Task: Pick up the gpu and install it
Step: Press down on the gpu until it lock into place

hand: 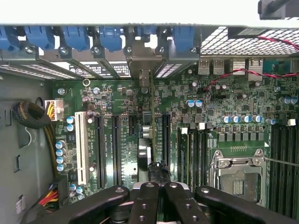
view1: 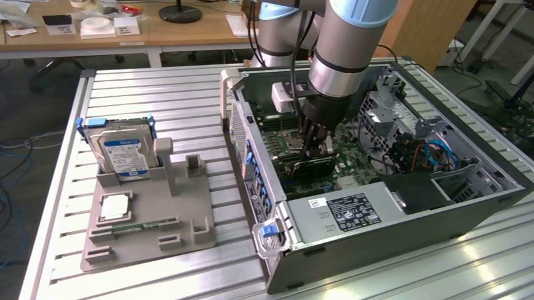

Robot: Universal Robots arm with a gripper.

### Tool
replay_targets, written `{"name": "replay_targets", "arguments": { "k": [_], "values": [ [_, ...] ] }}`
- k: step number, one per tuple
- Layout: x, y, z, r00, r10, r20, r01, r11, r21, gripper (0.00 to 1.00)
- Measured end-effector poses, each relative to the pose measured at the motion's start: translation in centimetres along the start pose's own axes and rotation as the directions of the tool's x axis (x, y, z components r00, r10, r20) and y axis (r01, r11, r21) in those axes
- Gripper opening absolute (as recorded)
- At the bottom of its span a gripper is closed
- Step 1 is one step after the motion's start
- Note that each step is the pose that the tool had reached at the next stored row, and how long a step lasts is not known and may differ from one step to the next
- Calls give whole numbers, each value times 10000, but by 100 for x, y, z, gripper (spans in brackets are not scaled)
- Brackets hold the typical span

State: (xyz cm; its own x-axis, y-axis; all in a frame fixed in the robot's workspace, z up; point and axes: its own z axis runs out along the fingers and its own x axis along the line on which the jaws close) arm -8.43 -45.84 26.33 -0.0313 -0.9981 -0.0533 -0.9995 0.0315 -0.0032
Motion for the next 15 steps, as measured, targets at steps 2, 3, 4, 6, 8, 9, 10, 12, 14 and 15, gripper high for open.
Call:
{"name": "replay_targets", "arguments": {
  "k": [2, 3, 4, 6, 8, 9, 10, 12, 14, 15],
  "values": [
    [0, 0, 0, 10000, 0, 1, 0, 10000, 0, 11],
    [0, 0, 1, 10000, 0, 1, 0, 10000, 0, 11],
    [0, 0, 1, 10000, 0, 2, 0, 10000, 0, 11],
    [0, 0, 10, 10000, 0, 0, 0, 10000, 2, 11],
    [1, 0, 12, 10000, -1, -1, 1, 10000, -1, 11],
    [1, 0, 12, 10000, -1, -2, 1, 10000, -1, 11],
    [1, 0, 13, 10000, 0, 0, 0, 10000, -1, 11],
    [1, 0, 14, 10000, -1, 2, 1, 10000, 1, 11],
    [1, 0, 18, 10000, -1, 2, 1, 10000, 2, 11],
    [1, 0, 19, 10000, -1, 0, 1, 10000, 1, 11]
  ]
}}
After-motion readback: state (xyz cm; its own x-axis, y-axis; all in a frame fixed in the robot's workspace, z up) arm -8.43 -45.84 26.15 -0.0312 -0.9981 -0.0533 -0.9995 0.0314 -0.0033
